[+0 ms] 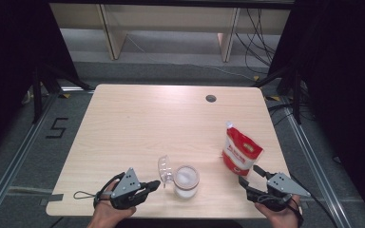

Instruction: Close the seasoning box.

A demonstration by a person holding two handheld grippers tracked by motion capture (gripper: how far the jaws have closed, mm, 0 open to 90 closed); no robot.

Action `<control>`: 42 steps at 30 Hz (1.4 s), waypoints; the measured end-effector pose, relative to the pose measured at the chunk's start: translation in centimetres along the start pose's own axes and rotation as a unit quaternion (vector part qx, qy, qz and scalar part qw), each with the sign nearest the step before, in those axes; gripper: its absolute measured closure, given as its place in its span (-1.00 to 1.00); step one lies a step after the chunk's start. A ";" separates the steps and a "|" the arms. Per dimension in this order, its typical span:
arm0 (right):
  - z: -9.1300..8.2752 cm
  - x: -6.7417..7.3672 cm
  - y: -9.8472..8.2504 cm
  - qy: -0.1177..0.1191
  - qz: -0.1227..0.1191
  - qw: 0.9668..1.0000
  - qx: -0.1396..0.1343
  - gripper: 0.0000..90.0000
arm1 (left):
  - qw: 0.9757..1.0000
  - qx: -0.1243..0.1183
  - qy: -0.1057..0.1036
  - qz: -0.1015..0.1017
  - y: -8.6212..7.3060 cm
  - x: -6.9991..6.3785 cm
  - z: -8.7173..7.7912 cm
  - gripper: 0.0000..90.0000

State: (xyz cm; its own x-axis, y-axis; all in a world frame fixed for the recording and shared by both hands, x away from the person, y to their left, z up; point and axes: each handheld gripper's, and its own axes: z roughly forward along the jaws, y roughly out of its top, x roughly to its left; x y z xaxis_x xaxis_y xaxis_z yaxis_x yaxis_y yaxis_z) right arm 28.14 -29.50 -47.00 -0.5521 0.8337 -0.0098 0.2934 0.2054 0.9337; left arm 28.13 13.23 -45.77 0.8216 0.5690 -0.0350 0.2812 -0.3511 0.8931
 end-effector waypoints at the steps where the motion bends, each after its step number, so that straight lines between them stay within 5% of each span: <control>1: 0.0 0.1 0.0 -0.003 0.003 1.000 0.000 -0.27 | 1.000 -0.005 -0.003 0.001 0.2 0.0 0.1 0.99; 4: -0.1 0.1 0.1 -0.006 0.004 1.000 0.000 -0.27 | 1.000 -0.005 -0.006 0.016 0.5 0.0 0.2 0.99; 5: -0.1 0.1 0.1 -0.004 0.003 1.000 0.000 -0.27 | 1.000 -0.007 -0.003 0.001 0.5 -0.2 0.2 0.99; 11: -0.1 0.1 0.1 -0.005 0.004 1.000 -0.001 -0.27 | 1.000 -0.004 -0.002 0.017 0.9 -0.2 0.4 0.99; 12: -0.2 0.4 0.1 -0.005 0.020 1.000 0.005 -0.27 | 1.000 -0.003 -0.001 0.007 0.9 -0.3 0.4 0.98; 16: 0.0 0.2 0.1 0.004 -0.001 1.000 0.001 -0.27 | 1.000 -0.007 0.001 0.017 1.0 -0.3 0.5 0.98; 17: -0.1 0.5 0.1 -0.004 0.018 1.000 0.005 -0.27 | 1.000 -0.006 0.002 0.017 1.0 -0.3 0.5 0.98; 20: -0.1 0.1 0.1 -0.003 -0.009 1.000 -0.001 -0.27 | 1.000 -0.008 0.003 0.007 1.0 -0.4 0.4 0.98; 22: -0.2 0.4 0.1 -0.003 0.016 1.000 0.005 -0.27 | 1.000 -0.009 0.002 0.010 1.1 -0.4 0.4 0.98; 27: -0.1 0.5 0.1 -0.003 0.017 1.000 0.006 -0.26 | 1.000 -0.014 -0.001 0.025 1.3 -0.3 0.5 0.98; 32: 0.0 0.1 0.1 -0.004 -0.005 1.000 -0.003 -0.26 | 1.000 -0.014 0.003 0.020 1.4 -0.3 0.5 0.98; 34: -0.1 0.5 0.1 -0.004 0.017 1.000 0.004 -0.27 | 1.000 -0.015 0.003 0.019 1.4 -0.4 0.4 0.97; 37: -0.1 0.1 0.1 -0.004 -0.004 1.000 -0.002 -0.27 | 1.000 -0.020 0.001 0.017 1.4 -0.4 0.5 0.97; 42: 0.0 0.2 0.1 -0.004 0.002 1.000 -0.002 -0.27 | 1.000 -0.019 0.002 0.008 1.4 -0.5 0.6 0.97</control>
State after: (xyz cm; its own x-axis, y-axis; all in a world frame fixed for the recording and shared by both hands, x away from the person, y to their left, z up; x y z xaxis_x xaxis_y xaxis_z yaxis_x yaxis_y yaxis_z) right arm 28.04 -29.36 -46.89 -0.5445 0.8387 -0.0089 0.2931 0.2002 0.9349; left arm 28.37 12.01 -44.76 0.8240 0.5663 -0.0189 0.2486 -0.3313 0.9102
